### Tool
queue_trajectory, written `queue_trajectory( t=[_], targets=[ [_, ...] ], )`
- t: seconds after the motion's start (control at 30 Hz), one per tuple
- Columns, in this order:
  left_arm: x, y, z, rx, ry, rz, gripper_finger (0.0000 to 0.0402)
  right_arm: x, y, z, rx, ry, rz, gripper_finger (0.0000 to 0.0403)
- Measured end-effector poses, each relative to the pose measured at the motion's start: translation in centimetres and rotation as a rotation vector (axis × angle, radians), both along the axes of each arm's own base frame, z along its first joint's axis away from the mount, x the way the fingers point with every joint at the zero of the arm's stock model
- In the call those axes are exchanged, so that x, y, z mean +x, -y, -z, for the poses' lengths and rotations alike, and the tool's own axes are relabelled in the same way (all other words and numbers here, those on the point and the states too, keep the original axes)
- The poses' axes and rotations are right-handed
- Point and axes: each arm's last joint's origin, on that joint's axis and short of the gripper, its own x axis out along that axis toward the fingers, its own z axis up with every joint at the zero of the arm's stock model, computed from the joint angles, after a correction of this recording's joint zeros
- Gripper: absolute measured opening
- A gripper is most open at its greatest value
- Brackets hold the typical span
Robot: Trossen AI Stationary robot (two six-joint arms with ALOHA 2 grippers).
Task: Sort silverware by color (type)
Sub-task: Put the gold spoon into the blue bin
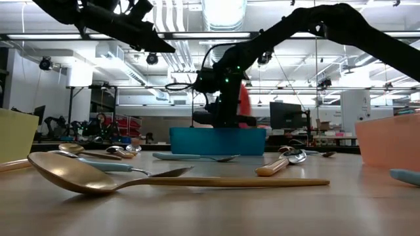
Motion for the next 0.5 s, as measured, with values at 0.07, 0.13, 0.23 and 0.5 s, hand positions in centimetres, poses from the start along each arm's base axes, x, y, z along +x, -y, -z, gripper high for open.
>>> queue_trajectory(
  t=[0.07, 0.13, 0.23, 0.5],
  targets=[
    [0.0, 0.0, 0.0, 0.001, 0.000, 0.000, 0.0000, -0.1, 0.2, 0.4, -0.003, 0.005, 0.006, 0.0038],
    [0.0, 0.0, 0.0, 0.003, -0.001, 0.000, 0.0000, -0.3, 0.5, 0.8, -0.006, 0.010, 0.012, 0.0038],
    [0.0, 0.0, 0.0, 0.003, -0.001, 0.000, 0.0000, -0.6, 0.8, 1.2, -0.009, 0.017, 0.021, 0.0038],
    [0.0, 0.0, 0.0, 0.003, -0.001, 0.000, 0.0000, -0.8, 1.2, 1.3, -0.029, 0.015, 0.032, 0.0038]
  ],
)
